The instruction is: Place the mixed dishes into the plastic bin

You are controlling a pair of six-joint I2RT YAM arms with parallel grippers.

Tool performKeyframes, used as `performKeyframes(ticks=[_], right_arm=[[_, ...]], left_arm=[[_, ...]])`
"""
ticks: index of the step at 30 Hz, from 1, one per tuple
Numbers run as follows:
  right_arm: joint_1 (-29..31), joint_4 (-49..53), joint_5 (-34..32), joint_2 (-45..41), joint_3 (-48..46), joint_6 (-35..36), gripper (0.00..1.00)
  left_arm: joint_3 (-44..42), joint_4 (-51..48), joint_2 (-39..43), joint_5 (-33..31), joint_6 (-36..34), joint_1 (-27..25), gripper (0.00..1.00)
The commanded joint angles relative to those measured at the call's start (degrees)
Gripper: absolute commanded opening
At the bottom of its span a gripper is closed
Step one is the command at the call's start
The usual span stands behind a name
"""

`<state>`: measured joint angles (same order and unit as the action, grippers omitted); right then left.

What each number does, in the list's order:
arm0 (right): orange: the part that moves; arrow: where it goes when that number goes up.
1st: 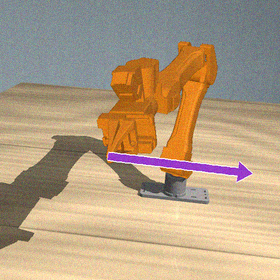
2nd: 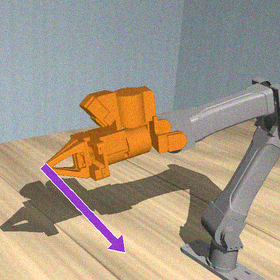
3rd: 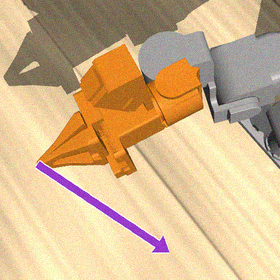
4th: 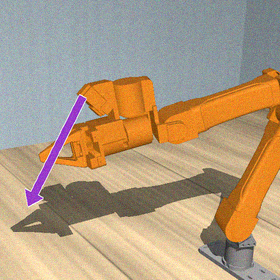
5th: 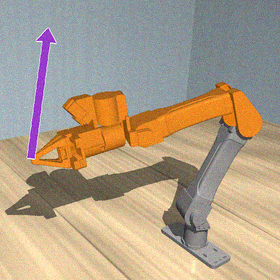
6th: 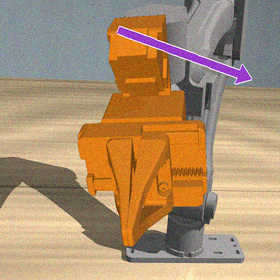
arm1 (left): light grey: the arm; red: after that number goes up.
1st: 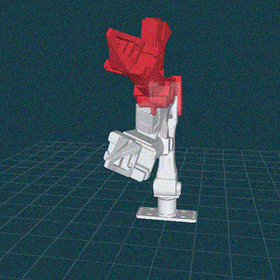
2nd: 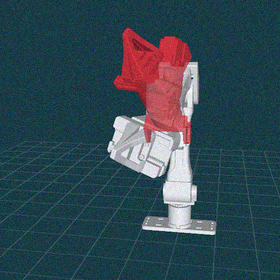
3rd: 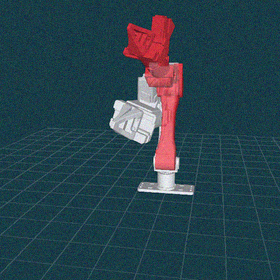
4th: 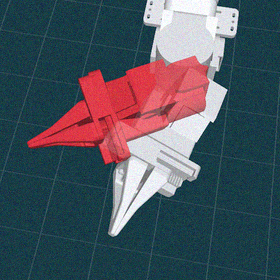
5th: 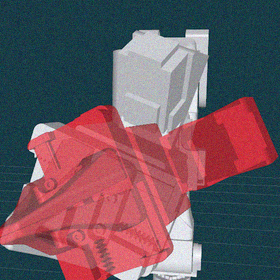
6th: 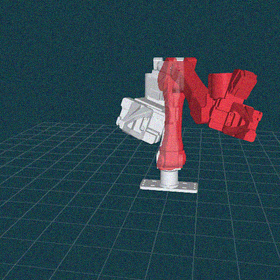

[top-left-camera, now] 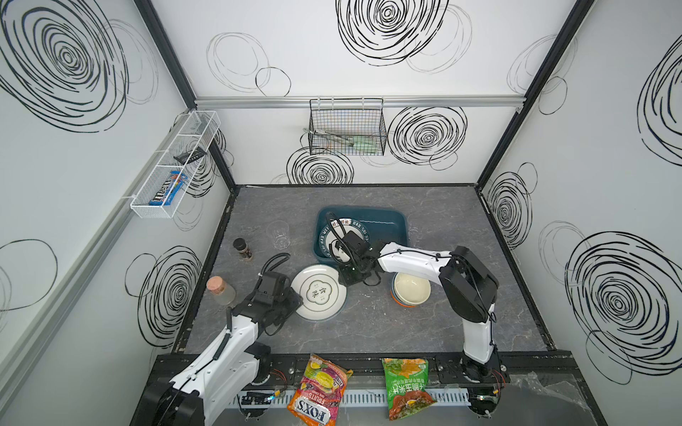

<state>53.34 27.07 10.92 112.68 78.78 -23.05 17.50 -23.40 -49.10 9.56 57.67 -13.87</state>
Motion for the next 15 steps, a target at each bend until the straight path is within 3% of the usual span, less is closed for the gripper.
performKeyframes(ticks=[1, 15], right_arm=[[0.7, 0.3, 0.5, 0.9, 1.6, 0.1, 0.29], [1.2, 1.4, 0.3, 2.1, 2.7, 1.0, 0.16]], left_arm=[[-0.7, 1.6, 0.5, 0.3, 0.1, -0.1, 0.51], [-0.9, 2.0, 0.5, 0.6, 0.0, -0.1, 0.42]])
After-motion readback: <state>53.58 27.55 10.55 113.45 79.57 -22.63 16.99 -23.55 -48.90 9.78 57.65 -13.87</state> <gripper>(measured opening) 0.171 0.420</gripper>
